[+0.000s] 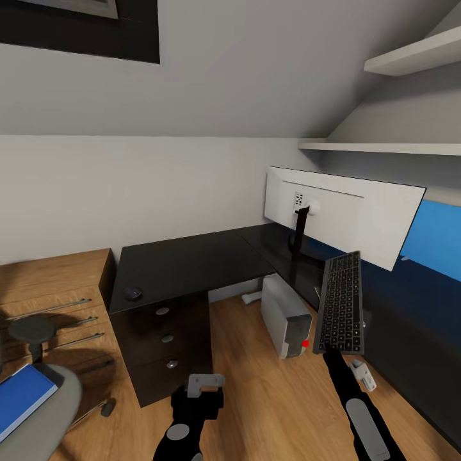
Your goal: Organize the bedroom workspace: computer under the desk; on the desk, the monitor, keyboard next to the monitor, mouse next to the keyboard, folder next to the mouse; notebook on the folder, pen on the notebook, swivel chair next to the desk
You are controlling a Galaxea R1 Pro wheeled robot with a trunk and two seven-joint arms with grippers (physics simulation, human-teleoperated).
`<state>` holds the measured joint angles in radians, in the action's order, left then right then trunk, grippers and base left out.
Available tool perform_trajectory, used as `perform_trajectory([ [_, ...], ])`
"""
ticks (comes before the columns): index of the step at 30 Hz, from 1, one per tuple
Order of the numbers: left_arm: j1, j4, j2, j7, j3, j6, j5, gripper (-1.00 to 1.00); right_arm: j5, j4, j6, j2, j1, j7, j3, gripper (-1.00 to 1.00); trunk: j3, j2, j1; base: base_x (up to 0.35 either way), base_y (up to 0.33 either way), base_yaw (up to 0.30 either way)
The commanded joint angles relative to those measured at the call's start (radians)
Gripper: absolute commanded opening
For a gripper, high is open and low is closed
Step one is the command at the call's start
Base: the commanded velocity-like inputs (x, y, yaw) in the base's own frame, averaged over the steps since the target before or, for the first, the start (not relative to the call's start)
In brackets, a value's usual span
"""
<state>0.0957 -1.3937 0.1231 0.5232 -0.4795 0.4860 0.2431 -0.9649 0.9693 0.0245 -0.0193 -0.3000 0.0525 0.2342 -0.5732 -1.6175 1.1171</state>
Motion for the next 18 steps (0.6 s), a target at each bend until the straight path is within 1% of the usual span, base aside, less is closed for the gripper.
perform_trajectory([
  [1, 0.001, 0.000, 0.000, 0.010, -0.003, 0.002, 0.010, 1.00, -0.012, -0.001, 0.002, -0.001, -0.001, 0.006, 0.002, -1.00, -0.001, -0.001, 0.000, 0.000, 0.000, 0.000],
  [18, 0.001, 0.004, 0.001, 0.011, -0.006, 0.002, 0.010, 1.00, -0.011, 0.000, 0.002, -0.006, -0.001, 0.006, 0.001, -1.00, -0.001, -0.001, 0.000, 0.000, 0.000, 0.000],
])
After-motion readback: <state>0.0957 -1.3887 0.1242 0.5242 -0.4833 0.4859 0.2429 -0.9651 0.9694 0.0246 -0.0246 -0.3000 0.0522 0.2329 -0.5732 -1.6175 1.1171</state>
